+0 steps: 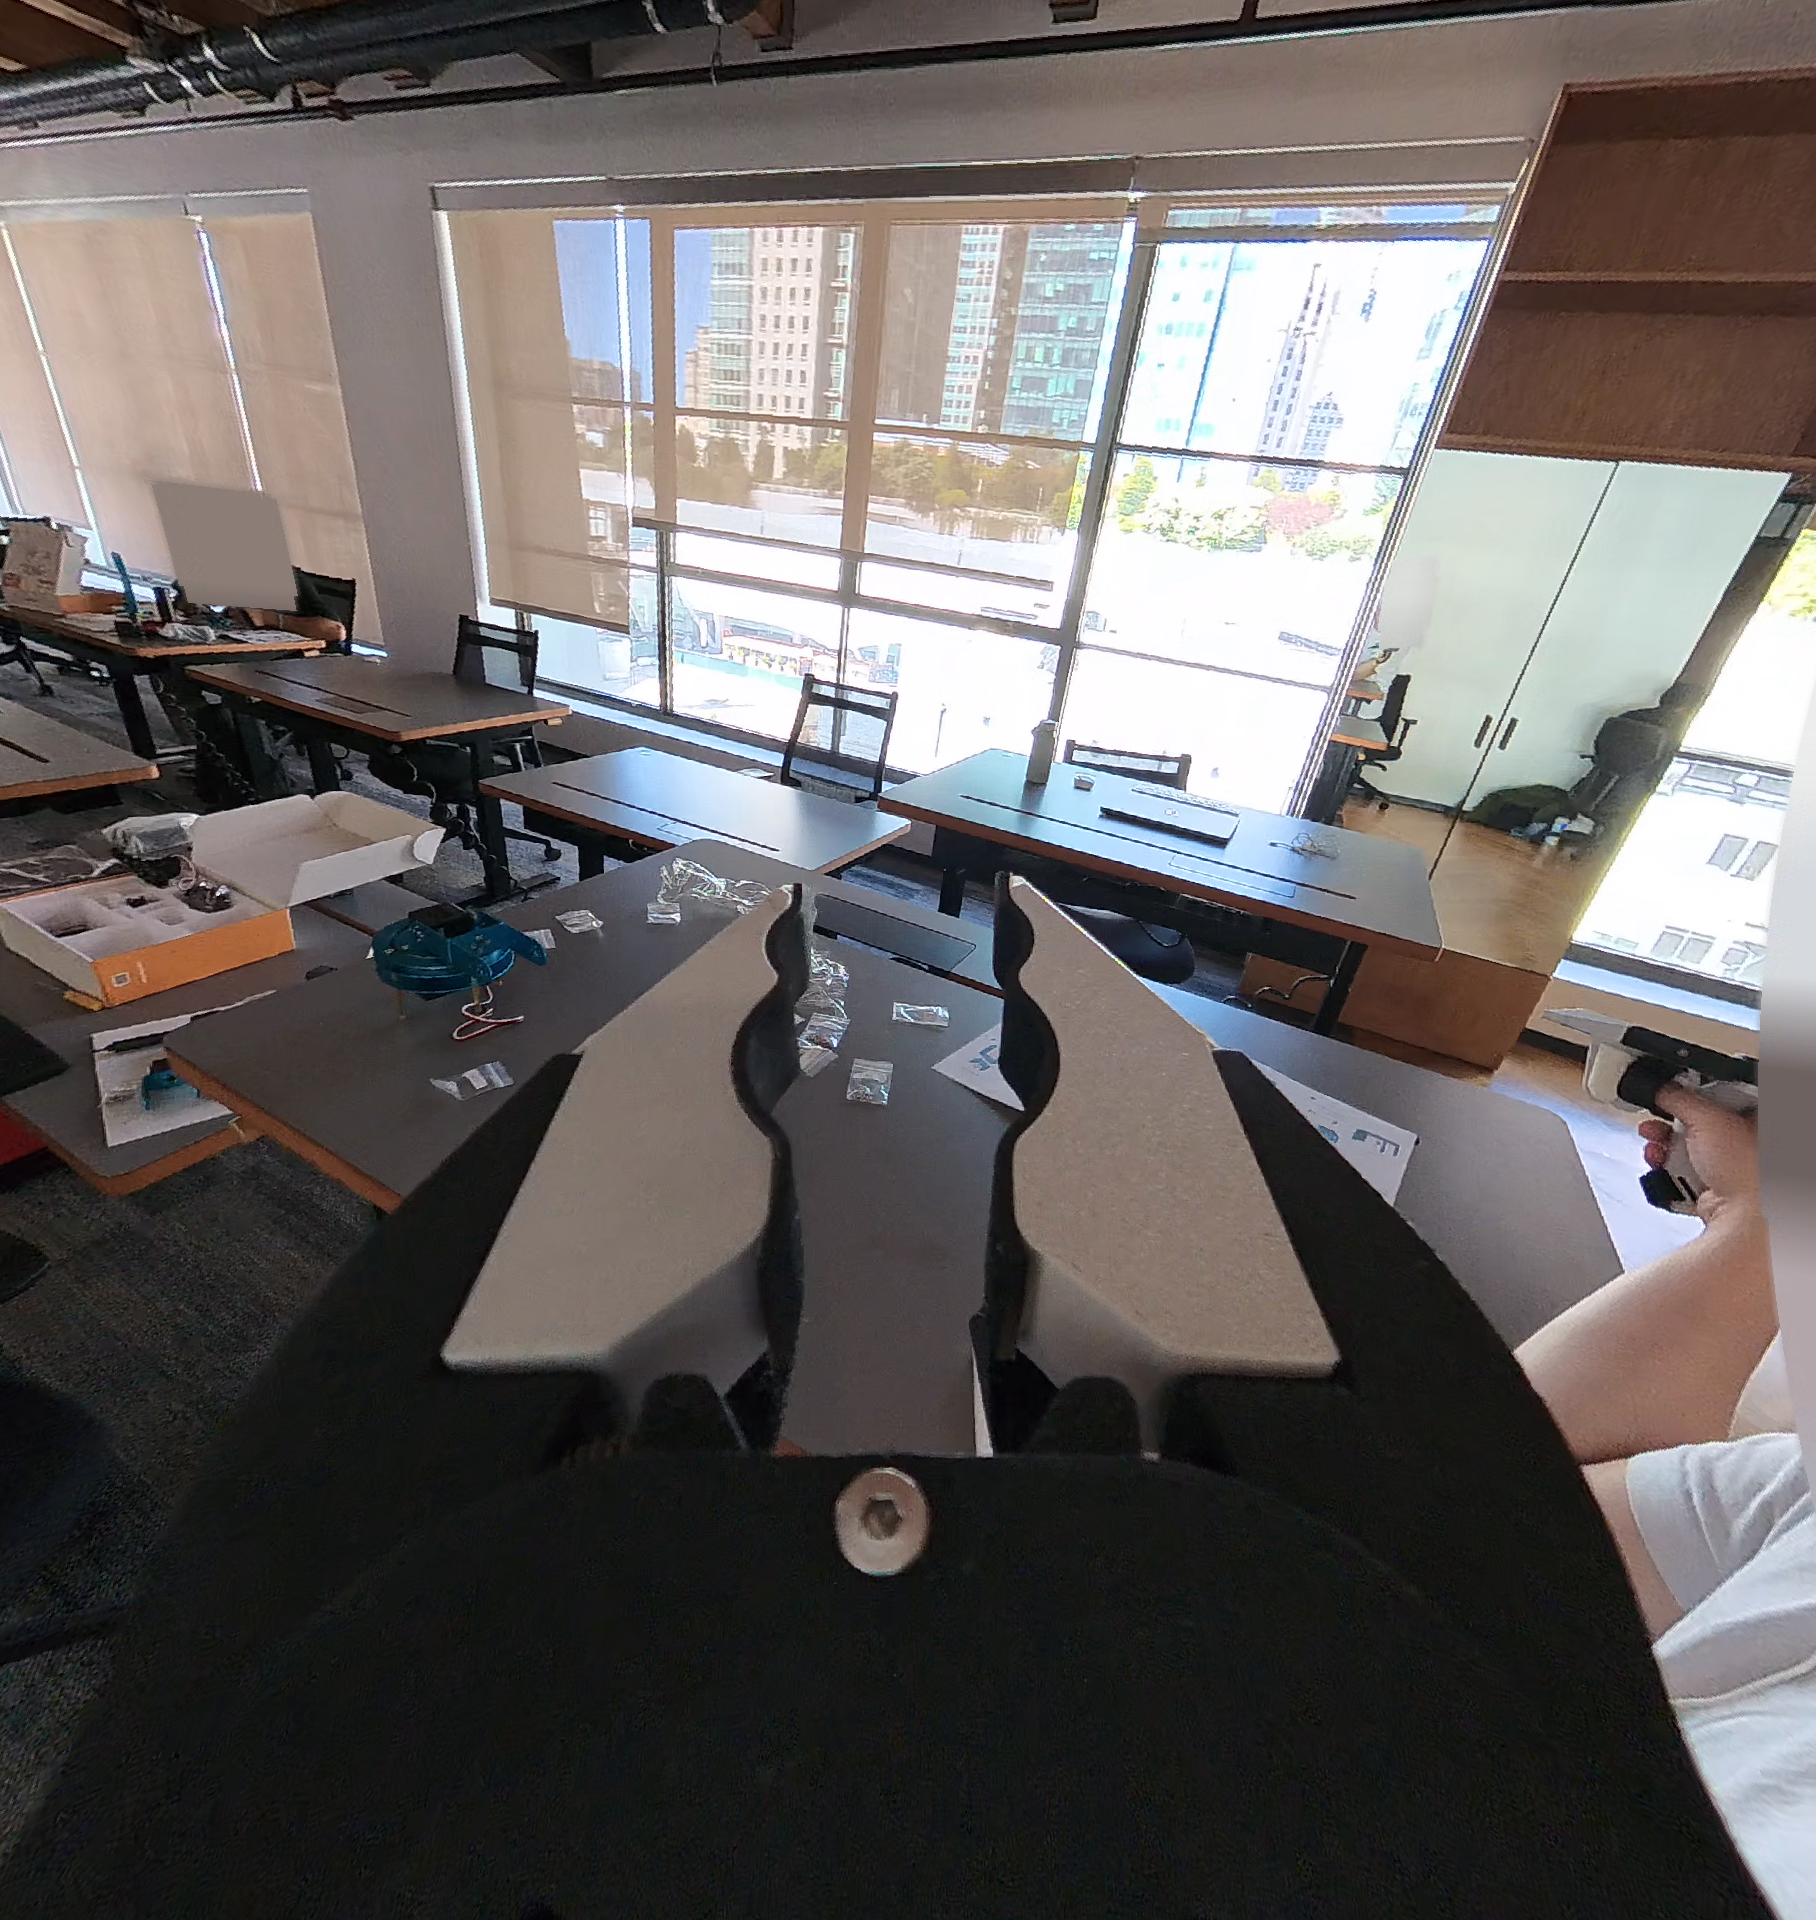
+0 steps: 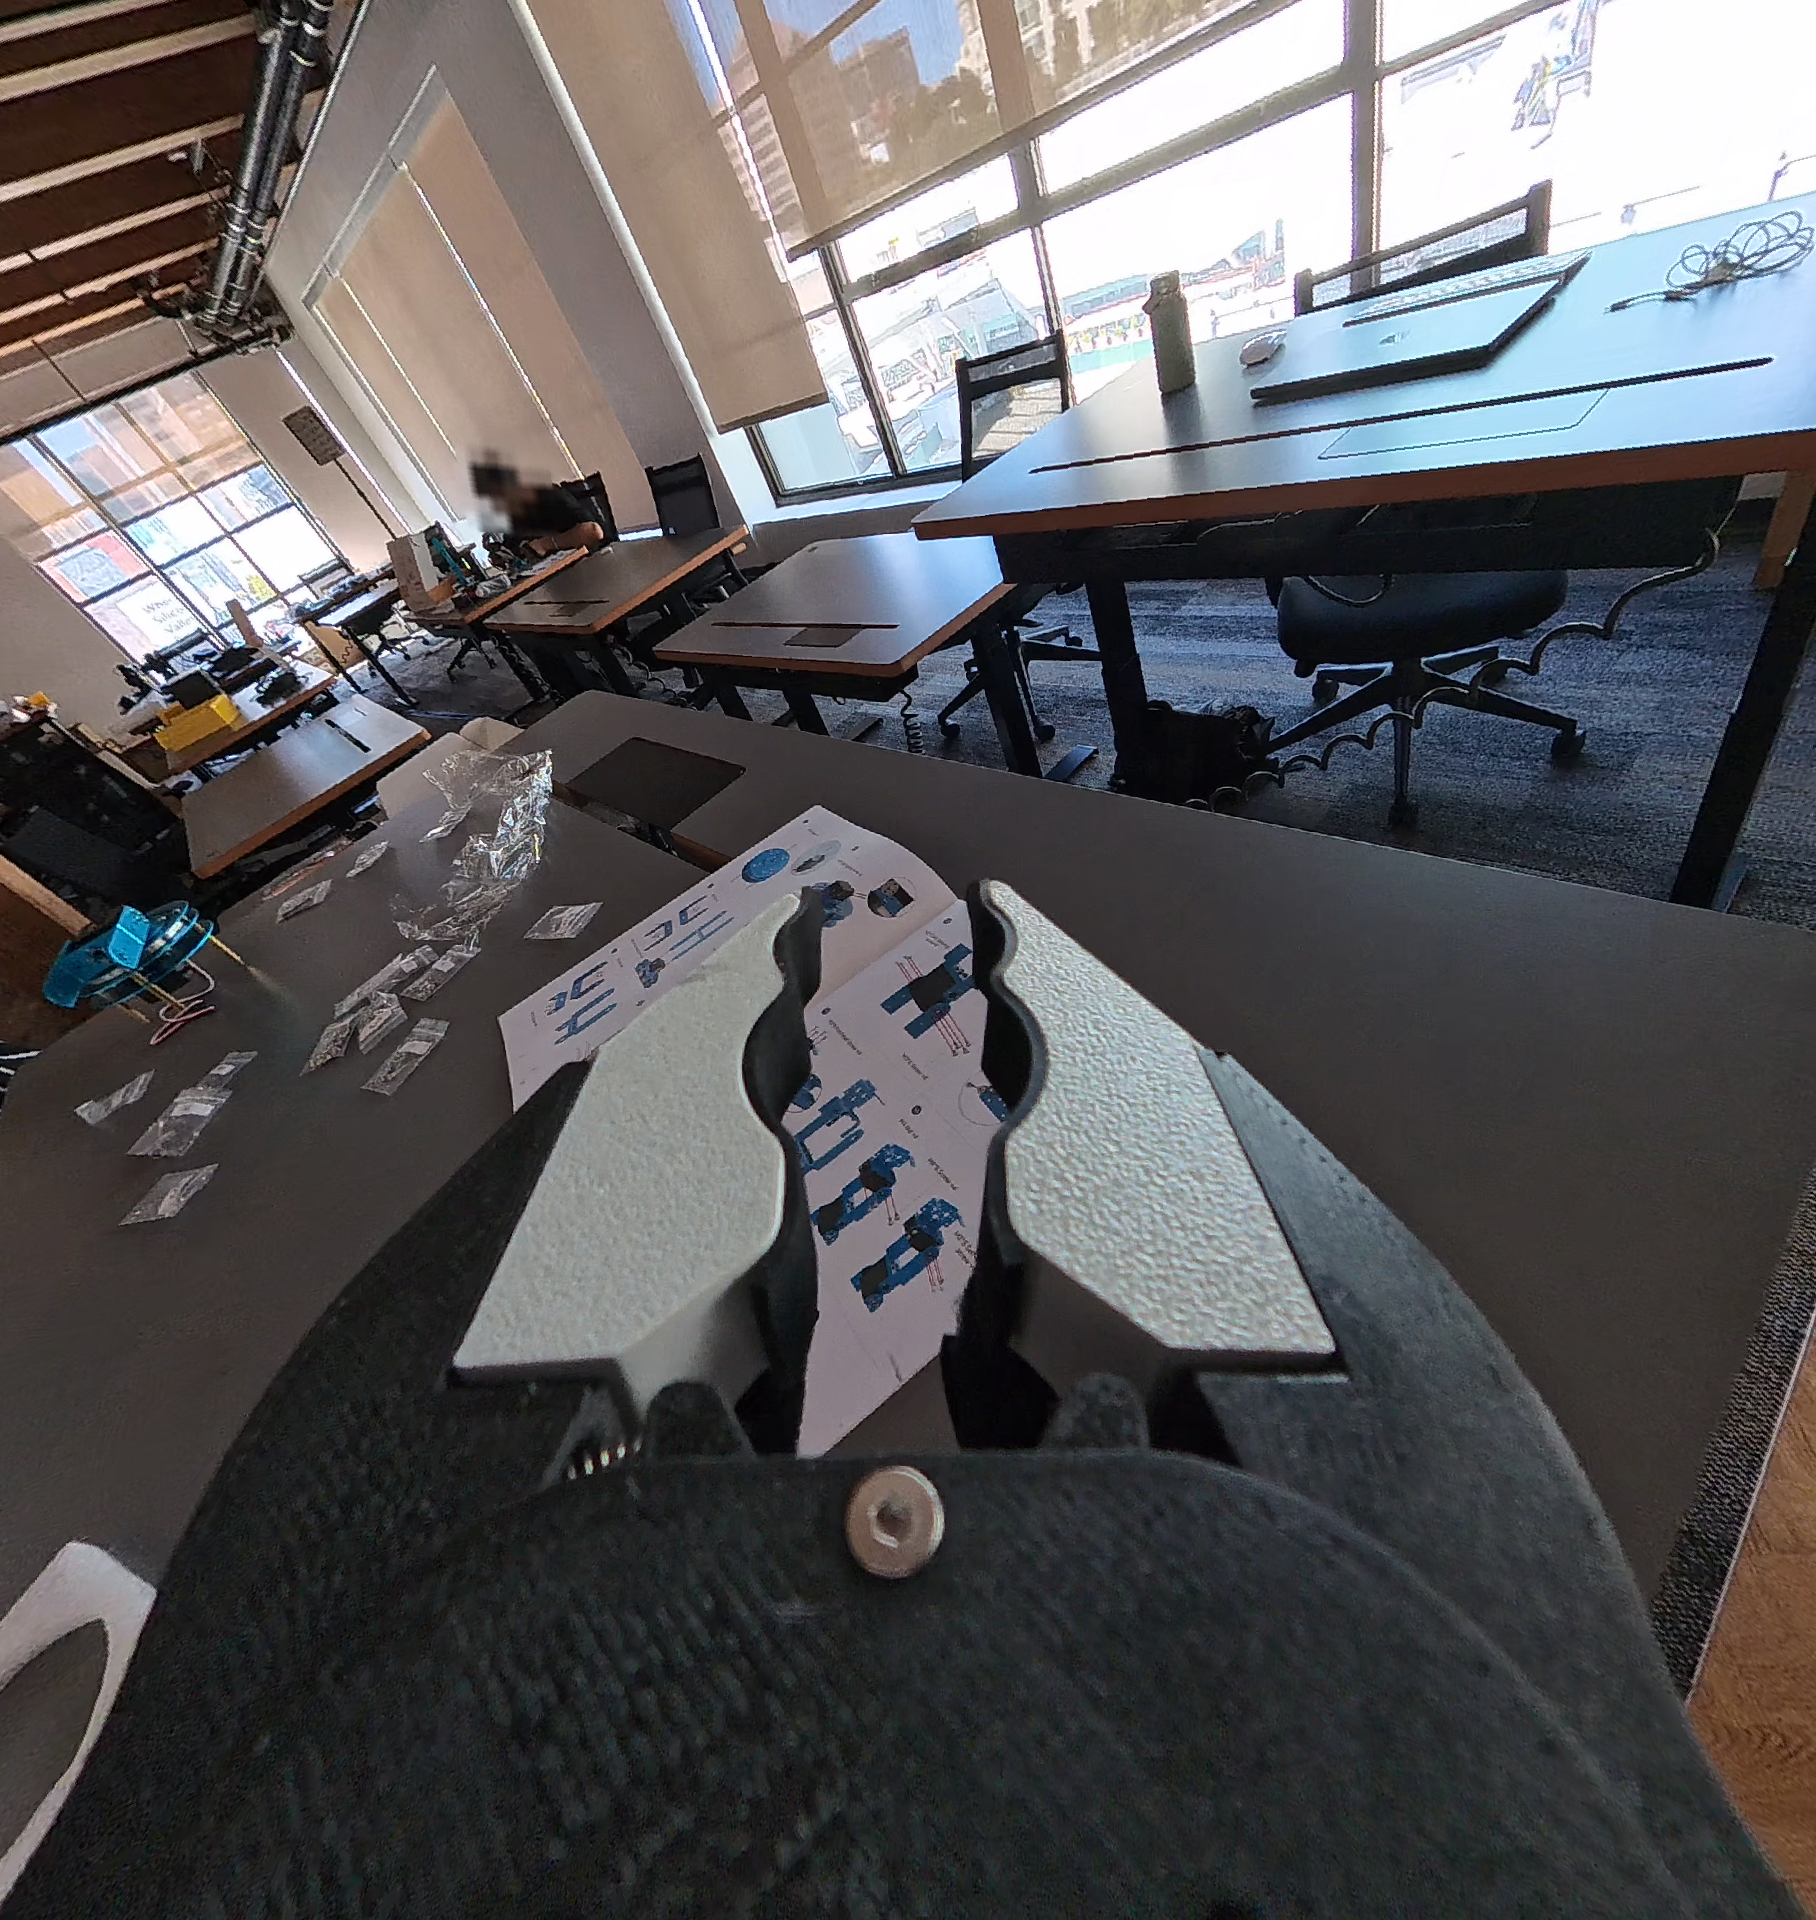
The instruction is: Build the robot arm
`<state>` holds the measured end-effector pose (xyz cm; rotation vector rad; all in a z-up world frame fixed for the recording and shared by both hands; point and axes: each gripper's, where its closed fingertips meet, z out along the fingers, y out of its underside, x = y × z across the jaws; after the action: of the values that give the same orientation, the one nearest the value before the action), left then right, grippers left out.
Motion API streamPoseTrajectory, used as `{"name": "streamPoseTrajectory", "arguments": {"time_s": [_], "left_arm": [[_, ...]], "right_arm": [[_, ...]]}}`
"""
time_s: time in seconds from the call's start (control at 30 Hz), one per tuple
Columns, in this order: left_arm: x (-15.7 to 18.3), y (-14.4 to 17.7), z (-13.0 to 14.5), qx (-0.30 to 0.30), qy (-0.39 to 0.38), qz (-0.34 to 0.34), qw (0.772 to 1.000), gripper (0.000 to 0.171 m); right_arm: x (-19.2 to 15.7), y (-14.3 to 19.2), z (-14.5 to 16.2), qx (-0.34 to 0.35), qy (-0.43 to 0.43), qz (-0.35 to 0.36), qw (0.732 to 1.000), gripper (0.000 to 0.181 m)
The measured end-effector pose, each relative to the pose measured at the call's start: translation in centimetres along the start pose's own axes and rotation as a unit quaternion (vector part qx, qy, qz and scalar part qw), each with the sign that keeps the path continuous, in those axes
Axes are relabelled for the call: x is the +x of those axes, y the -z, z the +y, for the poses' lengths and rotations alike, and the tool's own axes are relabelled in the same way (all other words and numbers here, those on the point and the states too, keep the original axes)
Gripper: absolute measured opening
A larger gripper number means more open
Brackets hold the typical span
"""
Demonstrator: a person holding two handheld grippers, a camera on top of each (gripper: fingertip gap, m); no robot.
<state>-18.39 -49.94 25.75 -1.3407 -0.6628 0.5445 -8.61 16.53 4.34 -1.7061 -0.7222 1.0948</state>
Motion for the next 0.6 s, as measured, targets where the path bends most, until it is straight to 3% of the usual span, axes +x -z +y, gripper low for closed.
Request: {"name": "streamPoseTrajectory", "arguments": {"time_s": [0.6], "left_arm": [[0.9, -0.3, -0.8, 0.000, -0.018, -0.009, 1.000, 0.034]], "right_arm": [[1.7, 0.2, 1.0, -0.016, -0.007, 0.017, 1.000, 0.025]]}}
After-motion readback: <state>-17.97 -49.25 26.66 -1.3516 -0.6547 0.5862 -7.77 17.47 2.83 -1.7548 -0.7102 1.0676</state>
